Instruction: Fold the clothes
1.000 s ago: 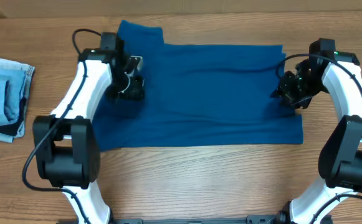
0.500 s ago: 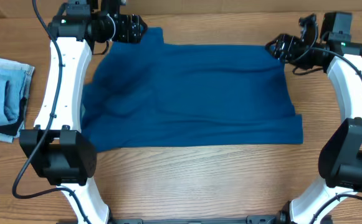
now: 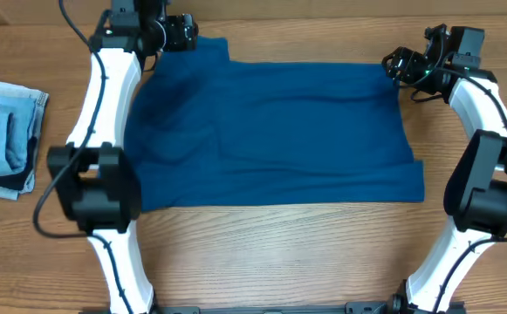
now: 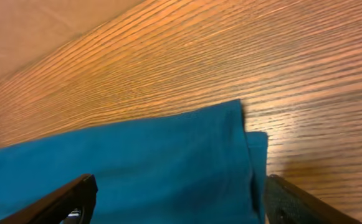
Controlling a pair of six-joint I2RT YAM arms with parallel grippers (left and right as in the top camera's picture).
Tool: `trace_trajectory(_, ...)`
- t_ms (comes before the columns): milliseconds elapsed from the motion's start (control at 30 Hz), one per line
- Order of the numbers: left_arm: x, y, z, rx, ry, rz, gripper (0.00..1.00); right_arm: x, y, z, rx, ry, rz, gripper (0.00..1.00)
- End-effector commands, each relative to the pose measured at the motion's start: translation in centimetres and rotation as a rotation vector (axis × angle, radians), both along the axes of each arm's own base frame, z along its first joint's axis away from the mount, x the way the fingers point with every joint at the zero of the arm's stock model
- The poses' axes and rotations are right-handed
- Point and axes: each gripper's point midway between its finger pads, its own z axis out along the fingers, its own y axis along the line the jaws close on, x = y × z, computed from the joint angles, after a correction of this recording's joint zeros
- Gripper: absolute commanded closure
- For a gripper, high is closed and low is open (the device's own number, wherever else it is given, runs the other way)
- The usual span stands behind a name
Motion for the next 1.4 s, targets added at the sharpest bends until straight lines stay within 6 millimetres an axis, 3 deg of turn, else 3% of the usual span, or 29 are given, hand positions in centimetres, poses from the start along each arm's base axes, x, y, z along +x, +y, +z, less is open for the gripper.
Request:
trace_trajectory(0,2.0,3.1,-4.8,-0.203,0.06,0.077,0.16,-0.6,1.2,1.3,0.065,0.009,0.036,0.11)
trace_trajectory(100,3.2,5.4,-7.2,-0.227,0.04,0.1,0.21,-1.8,1.9,0.7,0.101,0.066,0.049,0.11)
trace_trajectory(233,4.3,9.0,-7.2,-0.149,-0.011,0.194,0.16,-3.3,2.8,0.0,0.149,0.133,0.066,0.1)
trace_trajectory(333,4.6,9.4,-7.2,-0.108,-0.032,0.199,0.17,-3.8,3.5,0.1,0.192,0.149,0.089,0.09)
trace_trajectory(433,4.9,9.4,-7.5,-0.085,-0.051,0.183,0.18,-4.5,4.0,0.0,0.221,0.179,0.099,0.08)
trace_trajectory(567,4.5,9.0,-10.5,-0.081,0.001,0.16,0.2,-5.4,4.3,-0.4,0.236,0.227,0.096,0.08)
trace_trajectory(967,3.0,4.4,-16.6,-0.064,0.13,0.067,0.26,-5.9,4.4,-0.6,0.243,0.249,0.094,0.09)
trace_trajectory(1067,2.9,4.2,-17.1,-0.045,0.138,0.075,0.33,-5.9,4.4,-0.6,0.243,0.25,0.093,0.09)
trace_trajectory(1167,2.9,4.3,-17.1,-0.044,0.138,0.078,0.46,-5.9,4.4,-0.6,0.243,0.25,0.093,0.09)
trace_trajectory(1300,2.9,4.3,-17.0,-0.055,0.146,0.087,0.73,-5.9,4.4,-0.6,0.243,0.25,0.093,0.09)
trace_trajectory(1367,2.8,4.4,-16.6,-0.053,0.163,0.089,0.78,-5.9,4.4,-0.6,0.244,0.251,0.093,0.09)
